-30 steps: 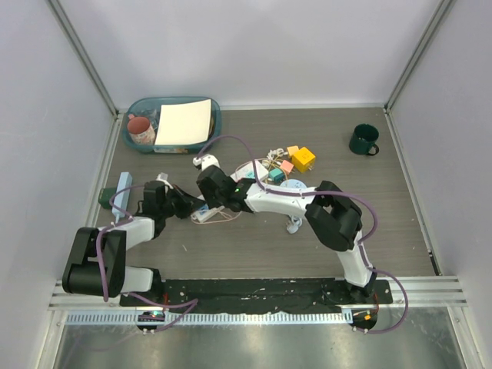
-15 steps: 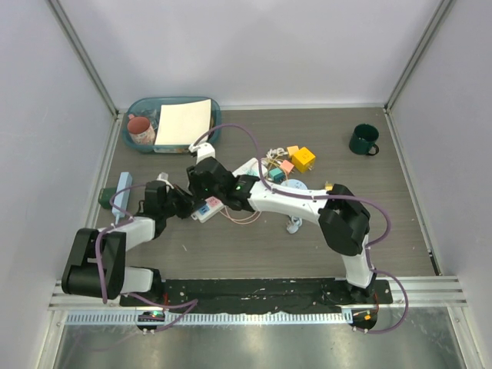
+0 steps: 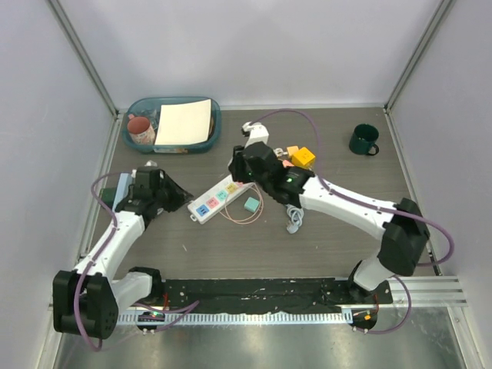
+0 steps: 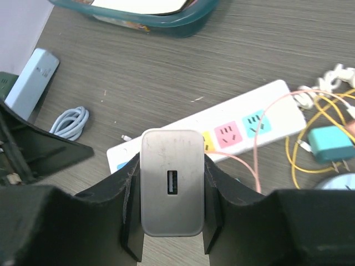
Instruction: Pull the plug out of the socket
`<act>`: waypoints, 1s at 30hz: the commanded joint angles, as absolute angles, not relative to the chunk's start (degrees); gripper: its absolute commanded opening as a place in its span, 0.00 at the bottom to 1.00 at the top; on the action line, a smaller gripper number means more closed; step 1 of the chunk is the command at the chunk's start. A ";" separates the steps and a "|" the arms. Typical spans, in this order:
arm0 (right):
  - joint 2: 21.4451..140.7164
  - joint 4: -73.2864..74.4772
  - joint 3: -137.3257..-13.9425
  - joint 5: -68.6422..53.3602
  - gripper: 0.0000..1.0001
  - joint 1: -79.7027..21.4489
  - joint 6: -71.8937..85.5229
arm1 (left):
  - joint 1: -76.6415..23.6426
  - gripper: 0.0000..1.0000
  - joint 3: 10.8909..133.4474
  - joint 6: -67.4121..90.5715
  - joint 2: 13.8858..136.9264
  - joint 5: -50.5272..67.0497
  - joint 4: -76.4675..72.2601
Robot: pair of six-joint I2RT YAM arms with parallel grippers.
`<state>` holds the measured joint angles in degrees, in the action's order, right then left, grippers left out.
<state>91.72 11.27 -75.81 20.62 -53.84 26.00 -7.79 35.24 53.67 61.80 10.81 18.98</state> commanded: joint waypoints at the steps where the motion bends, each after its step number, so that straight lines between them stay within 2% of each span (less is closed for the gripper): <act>1: 84.39 10.02 -69.72 17.69 0.01 -51.68 28.65 | -7.82 0.30 42.44 50.37 59.94 8.35 27.68; 2: 82.29 10.02 -68.57 16.80 0.01 -50.81 29.09 | -7.82 0.36 43.41 49.75 59.85 8.18 28.38; 3: 81.31 10.02 -66.29 15.74 0.01 -50.63 29.44 | -7.82 0.46 45.85 48.53 59.94 8.00 30.04; 5: 79.81 10.02 -64.26 9.89 0.01 -50.10 29.53 | -7.82 0.55 47.98 46.94 59.85 7.56 31.46; 7: 77.88 9.93 -60.92 6.87 0.01 -49.83 29.71 | -7.73 0.67 50.26 45.62 59.85 5.55 33.57; 9: 75.69 7.22 -55.76 1.25 0.01 -49.83 30.14 | -7.82 0.87 51.15 45.00 60.03 3.88 34.45; 11: 74.97 5.28 -53.10 -2.71 0.01 -49.83 30.93 | -7.82 0.99 52.38 43.95 60.20 1.24 35.59; 16: 74.27 -4.38 -42.29 -9.58 0.02 -50.10 35.94 | -7.21 1.00 55.45 43.50 62.05 -7.81 40.41; 21: 74.35 -8.08 -35.35 -8.88 0.08 -50.45 37.18 | 0.78 1.00 55.81 45.17 62.93 -15.02 43.50; 28: 76.02 -9.75 -30.85 -3.70 0.26 -51.42 36.91 | 9.66 1.00 55.90 47.37 63.27 -23.73 44.73; 30: 76.29 -9.76 -30.50 -2.90 0.37 -51.50 36.56 | 11.86 1.00 55.20 47.72 63.89 -26.87 44.83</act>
